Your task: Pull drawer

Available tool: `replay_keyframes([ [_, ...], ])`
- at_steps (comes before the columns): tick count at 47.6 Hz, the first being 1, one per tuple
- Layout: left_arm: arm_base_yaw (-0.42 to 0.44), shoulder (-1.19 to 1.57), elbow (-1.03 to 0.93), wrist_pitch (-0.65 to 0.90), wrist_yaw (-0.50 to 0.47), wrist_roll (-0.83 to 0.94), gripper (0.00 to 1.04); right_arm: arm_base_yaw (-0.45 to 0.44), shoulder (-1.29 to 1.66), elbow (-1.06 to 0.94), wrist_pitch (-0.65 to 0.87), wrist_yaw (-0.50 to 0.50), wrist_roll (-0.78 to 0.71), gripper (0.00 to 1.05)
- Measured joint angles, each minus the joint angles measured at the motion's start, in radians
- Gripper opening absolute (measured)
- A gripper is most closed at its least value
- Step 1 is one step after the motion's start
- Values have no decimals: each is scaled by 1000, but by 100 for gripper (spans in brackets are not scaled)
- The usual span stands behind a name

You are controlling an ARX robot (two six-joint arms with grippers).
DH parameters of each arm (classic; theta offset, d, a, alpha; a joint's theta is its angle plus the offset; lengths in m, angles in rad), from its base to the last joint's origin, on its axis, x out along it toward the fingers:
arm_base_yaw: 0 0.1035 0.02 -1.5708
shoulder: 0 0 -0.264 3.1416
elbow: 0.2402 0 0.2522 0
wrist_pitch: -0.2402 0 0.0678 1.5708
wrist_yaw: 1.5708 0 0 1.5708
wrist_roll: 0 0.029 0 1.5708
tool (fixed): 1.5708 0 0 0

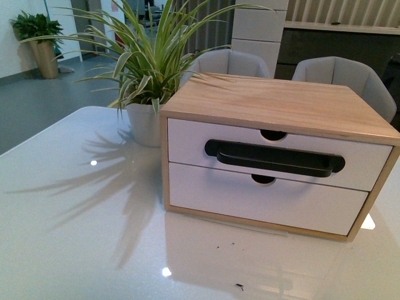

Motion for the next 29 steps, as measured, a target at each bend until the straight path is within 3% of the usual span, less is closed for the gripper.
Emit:
replay_keyframes([
  [29, 0, 0, 0, 0, 0, 0, 97, 0, 0, 0, 0, 0, 0, 96],
])
